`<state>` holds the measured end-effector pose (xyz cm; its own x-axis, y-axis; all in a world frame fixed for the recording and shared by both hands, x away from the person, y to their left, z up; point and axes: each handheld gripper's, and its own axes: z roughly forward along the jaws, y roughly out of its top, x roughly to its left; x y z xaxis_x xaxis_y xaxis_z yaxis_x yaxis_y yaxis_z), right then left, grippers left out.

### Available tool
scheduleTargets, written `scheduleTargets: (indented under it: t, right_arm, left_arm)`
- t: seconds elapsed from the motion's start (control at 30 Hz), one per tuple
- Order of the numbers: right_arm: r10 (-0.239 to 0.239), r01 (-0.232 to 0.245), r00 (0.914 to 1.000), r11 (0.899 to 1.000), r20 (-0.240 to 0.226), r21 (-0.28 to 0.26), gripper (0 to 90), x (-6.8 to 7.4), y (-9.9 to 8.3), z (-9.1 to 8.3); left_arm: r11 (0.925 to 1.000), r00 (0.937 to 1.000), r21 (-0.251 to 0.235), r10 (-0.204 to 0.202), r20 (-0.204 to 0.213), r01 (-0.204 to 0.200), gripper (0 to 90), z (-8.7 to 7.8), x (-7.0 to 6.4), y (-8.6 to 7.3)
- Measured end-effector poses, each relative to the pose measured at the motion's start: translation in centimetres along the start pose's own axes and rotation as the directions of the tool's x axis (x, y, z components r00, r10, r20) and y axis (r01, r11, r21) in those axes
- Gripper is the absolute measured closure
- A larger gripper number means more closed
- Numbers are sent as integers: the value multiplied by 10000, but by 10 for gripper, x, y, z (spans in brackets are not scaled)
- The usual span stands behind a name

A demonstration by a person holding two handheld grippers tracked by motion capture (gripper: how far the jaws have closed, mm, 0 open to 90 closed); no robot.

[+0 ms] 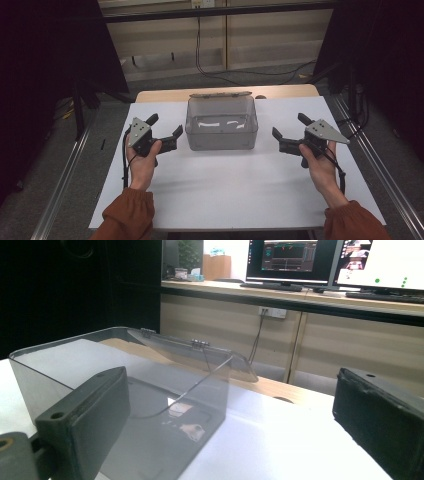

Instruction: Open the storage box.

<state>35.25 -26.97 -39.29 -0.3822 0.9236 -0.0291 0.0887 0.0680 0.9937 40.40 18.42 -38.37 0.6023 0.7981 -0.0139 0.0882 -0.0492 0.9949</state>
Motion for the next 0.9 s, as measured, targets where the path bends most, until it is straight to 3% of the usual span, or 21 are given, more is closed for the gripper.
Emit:
scheduleTargets:
  t: [0.13,0.5,0.73,0.9]
  right_arm:
    - [102,-102,9999,9999,132,-58,16,-3,-1,-10]
    - [139,-132,9987,9998,499,-149,16,-4,-8,-39]
    - [149,-152,9973,9999,714,30,16,-6,-16,-53]
    - [63,-76,9966,9998,816,157,15,-4,-20,-63]
  left_arm:
    - [10000,9999,31,75,-106,-75,33,-9,-1,-4]
    - [9995,9993,137,-265,-249,269,32,-34,-3,-21]
    - [9999,9981,96,-131,-602,137,28,-55,-4,-28]
    - [9991,9968,131,-404,-685,414,26,-70,-5,-34]
